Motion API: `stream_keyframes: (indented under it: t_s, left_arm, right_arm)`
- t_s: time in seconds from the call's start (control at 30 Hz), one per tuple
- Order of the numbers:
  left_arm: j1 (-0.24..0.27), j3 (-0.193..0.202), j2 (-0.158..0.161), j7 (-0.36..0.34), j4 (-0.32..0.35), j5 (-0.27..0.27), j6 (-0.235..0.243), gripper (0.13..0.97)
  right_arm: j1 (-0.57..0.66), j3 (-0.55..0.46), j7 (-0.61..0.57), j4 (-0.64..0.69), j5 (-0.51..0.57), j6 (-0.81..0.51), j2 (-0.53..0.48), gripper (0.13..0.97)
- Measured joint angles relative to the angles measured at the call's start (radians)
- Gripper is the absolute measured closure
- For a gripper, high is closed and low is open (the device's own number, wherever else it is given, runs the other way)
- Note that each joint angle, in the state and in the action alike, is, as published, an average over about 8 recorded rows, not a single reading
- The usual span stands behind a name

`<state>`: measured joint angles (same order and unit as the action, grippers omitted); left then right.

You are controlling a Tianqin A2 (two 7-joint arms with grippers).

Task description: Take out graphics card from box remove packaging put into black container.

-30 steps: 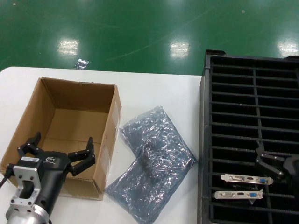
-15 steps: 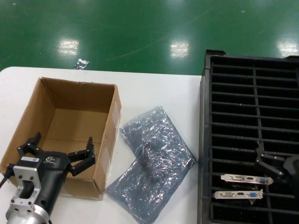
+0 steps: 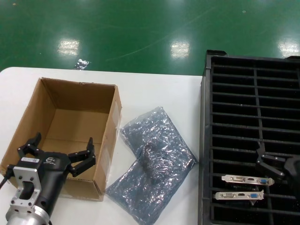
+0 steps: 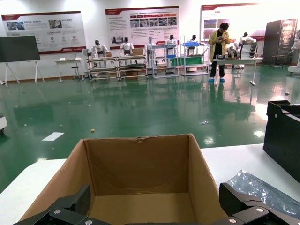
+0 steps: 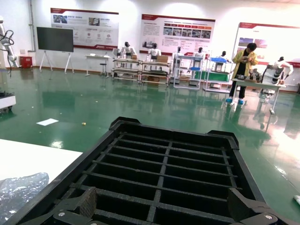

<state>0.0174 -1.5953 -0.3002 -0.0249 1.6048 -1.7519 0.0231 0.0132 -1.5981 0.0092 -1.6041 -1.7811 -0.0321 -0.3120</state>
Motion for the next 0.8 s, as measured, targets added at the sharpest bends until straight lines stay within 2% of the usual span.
stream_keyframes:
  t_s: [0.8]
  left_arm:
    - [0.000,0.000,0.000,0.000,0.000,0.000,0.000,0.132]
  right_arm:
    - [0.000,0.000,0.000,0.000,0.000,0.000,0.000,0.129]
